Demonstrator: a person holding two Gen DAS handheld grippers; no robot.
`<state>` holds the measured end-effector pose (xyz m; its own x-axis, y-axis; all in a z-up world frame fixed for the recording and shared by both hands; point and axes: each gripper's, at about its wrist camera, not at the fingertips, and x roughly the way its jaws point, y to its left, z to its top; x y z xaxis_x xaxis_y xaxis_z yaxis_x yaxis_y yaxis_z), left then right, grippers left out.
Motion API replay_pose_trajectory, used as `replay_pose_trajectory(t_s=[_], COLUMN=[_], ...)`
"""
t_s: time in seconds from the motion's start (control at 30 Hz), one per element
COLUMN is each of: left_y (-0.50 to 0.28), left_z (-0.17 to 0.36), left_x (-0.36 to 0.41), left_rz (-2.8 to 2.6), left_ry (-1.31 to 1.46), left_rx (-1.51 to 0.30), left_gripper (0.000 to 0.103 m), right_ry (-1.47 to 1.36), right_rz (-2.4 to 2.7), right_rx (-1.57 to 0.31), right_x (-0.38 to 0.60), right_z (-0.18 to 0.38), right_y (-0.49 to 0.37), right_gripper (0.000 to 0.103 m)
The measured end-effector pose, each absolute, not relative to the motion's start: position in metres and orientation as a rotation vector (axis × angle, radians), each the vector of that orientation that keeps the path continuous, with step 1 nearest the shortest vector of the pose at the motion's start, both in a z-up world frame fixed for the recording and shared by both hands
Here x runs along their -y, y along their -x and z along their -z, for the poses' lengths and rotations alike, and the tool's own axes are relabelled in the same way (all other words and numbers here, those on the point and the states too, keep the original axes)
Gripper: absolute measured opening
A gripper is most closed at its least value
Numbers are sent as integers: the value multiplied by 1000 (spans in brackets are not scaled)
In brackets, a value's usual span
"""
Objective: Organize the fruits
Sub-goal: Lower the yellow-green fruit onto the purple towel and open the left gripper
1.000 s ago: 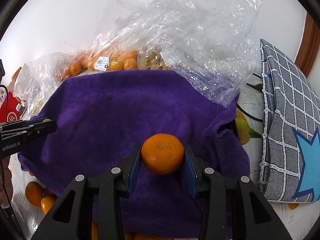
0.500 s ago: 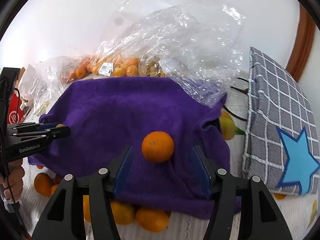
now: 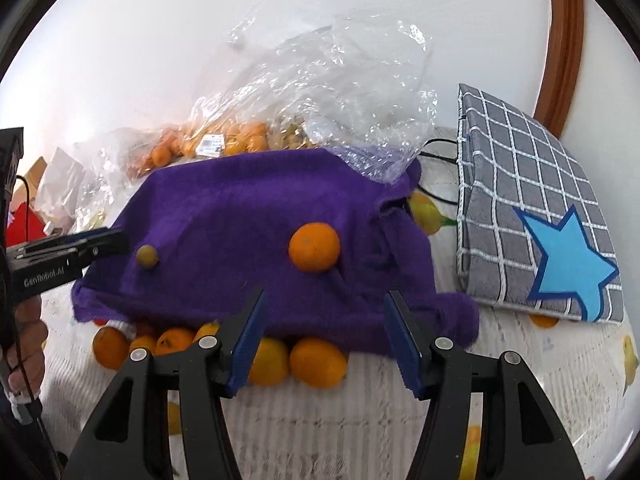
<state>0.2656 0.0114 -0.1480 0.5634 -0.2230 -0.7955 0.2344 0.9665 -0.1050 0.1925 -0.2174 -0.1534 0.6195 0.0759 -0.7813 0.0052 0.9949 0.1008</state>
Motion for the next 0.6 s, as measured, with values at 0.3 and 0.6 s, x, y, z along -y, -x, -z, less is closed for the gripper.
replay_pose_trajectory(t_s=[0.3, 0.6], left_y=[-255, -255], left_z=[140, 143], left_x=[-21, -28], left_rz=[298, 276], left_ry=[21, 46], left_rx=[-912, -893], left_gripper=[38, 38], right_ry=[-107, -125], right_rz=[-69, -68], right_rx=[-914, -921], right_x=[207, 201], right_z=[160, 171], right_y=[-170, -159], right_gripper=[59, 59])
